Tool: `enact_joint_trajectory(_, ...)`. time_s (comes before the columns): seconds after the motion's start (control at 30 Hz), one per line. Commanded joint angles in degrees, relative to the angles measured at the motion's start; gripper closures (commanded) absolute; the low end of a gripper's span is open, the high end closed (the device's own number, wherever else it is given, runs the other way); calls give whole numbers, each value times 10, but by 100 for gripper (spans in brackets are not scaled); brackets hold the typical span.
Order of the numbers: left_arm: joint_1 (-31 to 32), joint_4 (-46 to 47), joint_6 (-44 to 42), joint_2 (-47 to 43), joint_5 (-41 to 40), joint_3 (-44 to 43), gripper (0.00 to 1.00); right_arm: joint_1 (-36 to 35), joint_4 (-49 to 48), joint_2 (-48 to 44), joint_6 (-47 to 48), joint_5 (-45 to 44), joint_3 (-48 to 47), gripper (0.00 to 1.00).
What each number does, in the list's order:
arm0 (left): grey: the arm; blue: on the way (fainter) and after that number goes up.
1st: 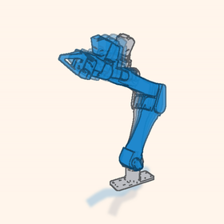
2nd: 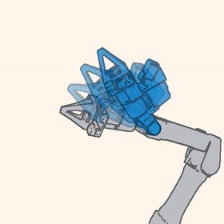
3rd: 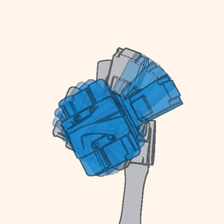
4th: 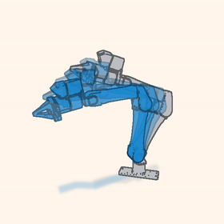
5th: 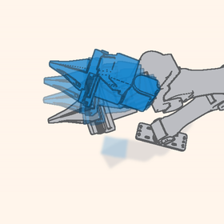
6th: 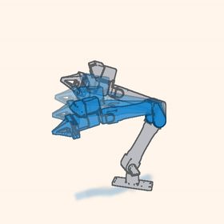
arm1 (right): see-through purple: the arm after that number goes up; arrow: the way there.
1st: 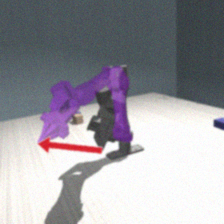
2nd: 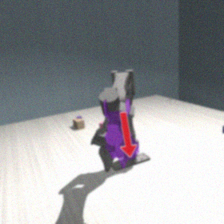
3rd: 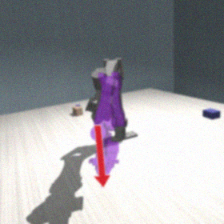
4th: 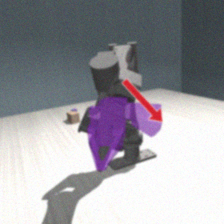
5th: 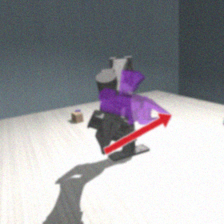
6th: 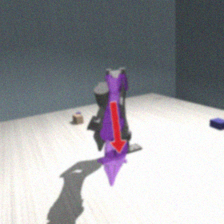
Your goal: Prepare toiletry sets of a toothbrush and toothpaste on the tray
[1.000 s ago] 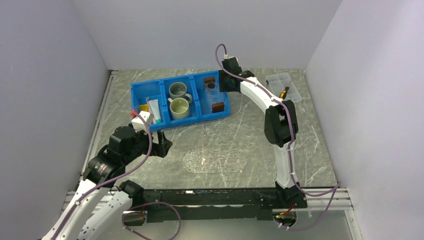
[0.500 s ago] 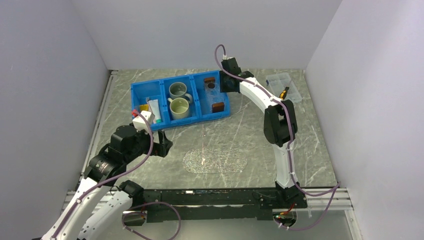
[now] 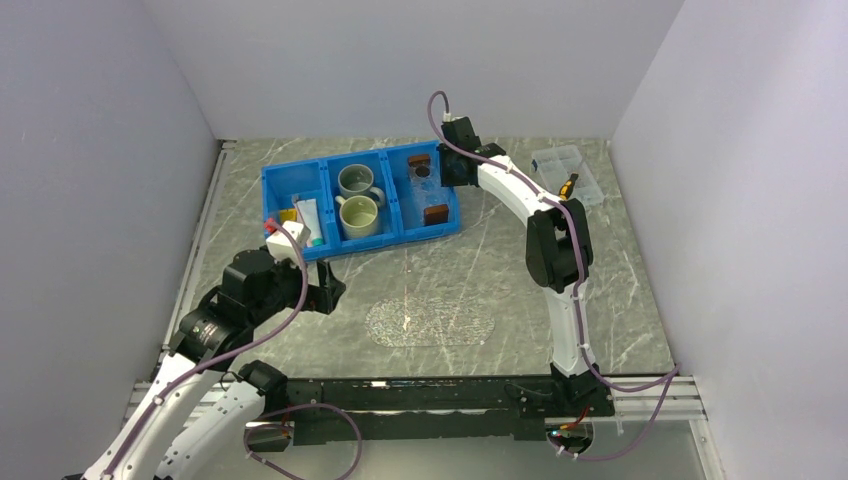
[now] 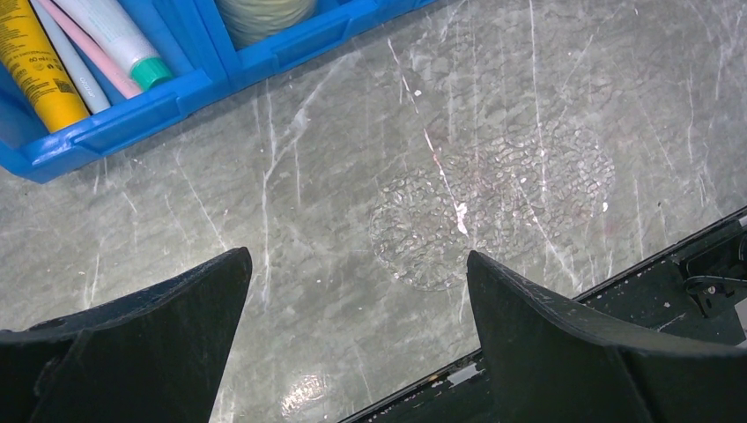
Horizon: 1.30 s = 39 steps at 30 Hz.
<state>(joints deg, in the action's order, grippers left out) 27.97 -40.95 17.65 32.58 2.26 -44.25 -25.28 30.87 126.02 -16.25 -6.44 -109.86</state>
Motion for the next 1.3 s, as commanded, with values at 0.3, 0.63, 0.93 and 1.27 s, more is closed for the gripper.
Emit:
enact_joint_trajectory(0.3,1,19,-7,12,-4,-2,1,7,4,8,3,-14,-23,100)
enact_joint_trajectory(0.63,1,18,-6,16,-8,-3,1,41,-17,-42,-17,-3,47,100)
enact_joint_trajectory(0.93,-3,19,-7,16,-5,-3,1,58,-42,-104,-7,2,141,100)
enact_joint_trajectory(1.27,-6,20,-5,3,-3,-1,1,70,-51,-174,27,-14,224,100)
